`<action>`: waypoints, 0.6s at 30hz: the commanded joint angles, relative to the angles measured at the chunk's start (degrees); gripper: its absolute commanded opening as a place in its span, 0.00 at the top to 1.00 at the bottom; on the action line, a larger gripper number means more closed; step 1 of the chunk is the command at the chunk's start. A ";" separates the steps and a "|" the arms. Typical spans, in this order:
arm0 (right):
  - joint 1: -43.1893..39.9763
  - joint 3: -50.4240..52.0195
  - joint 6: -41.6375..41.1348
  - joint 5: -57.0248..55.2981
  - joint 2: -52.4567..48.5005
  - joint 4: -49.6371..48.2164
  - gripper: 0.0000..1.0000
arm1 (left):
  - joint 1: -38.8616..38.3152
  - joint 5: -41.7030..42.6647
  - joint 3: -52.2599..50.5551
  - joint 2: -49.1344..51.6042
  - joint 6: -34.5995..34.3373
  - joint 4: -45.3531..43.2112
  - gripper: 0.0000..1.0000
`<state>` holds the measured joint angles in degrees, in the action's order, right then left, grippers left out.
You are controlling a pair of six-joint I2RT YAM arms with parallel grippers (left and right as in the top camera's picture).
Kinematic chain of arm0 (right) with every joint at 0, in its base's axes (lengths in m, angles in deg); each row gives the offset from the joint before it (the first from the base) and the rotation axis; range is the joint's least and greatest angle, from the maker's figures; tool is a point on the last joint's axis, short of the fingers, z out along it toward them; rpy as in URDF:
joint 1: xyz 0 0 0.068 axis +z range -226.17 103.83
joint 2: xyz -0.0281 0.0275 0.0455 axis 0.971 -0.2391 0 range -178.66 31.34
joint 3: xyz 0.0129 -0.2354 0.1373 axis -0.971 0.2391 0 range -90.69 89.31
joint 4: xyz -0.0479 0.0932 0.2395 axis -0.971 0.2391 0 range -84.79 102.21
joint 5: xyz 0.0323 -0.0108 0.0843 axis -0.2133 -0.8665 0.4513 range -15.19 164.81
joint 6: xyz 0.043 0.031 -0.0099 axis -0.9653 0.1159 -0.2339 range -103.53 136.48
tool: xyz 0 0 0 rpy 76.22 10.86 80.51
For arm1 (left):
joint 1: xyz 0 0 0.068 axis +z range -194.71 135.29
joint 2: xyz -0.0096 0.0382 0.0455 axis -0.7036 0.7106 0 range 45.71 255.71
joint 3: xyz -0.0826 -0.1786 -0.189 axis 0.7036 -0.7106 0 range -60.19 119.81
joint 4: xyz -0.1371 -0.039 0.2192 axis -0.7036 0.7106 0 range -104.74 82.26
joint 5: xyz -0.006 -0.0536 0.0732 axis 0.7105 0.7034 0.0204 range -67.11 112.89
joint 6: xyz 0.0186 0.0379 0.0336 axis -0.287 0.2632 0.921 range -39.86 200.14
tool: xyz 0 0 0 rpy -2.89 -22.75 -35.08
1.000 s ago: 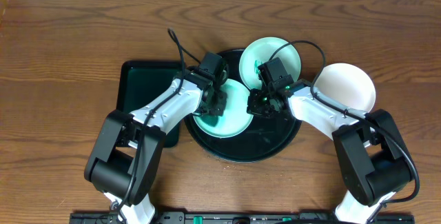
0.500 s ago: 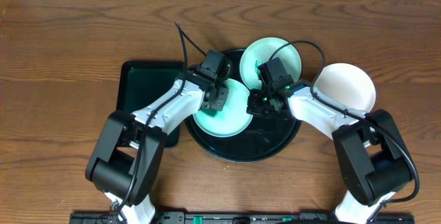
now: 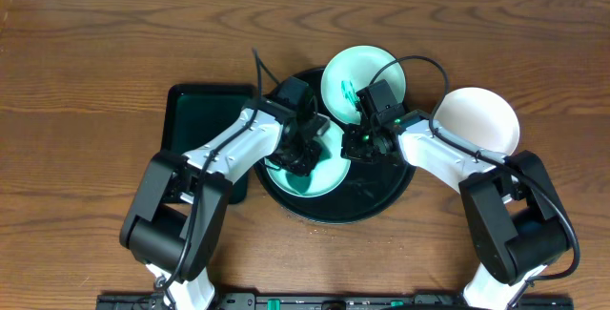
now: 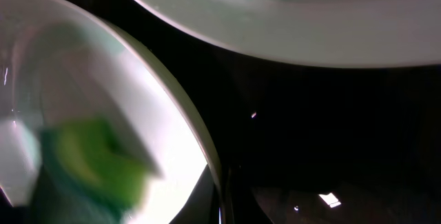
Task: Clean dirty plates on tray and stack at the side
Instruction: 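Keep scrubbing light-green plate with sponge in left gripper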
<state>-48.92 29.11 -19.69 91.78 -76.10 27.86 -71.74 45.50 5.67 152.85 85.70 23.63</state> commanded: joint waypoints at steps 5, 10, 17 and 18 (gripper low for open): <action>0.50 0.17 -0.37 -0.79 -1.64 0.48 0.99 | -0.26 -6.27 -0.72 1.22 2.45 -5.35 0.93; 0.50 0.15 -0.02 -0.79 -1.64 0.50 0.99 | -0.26 -26.91 -0.76 1.22 -8.61 -11.10 0.93; 0.50 0.15 0.02 -0.79 -1.64 0.52 0.99 | -0.28 -39.89 -0.76 1.22 -23.52 -7.91 0.93; 0.50 0.17 0.02 -0.79 -1.64 0.50 0.99 | -0.31 -38.99 -0.76 1.22 -23.45 -6.86 0.93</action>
<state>-48.92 29.11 -20.58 92.39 -76.10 28.06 -73.45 18.49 5.34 153.22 68.19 14.47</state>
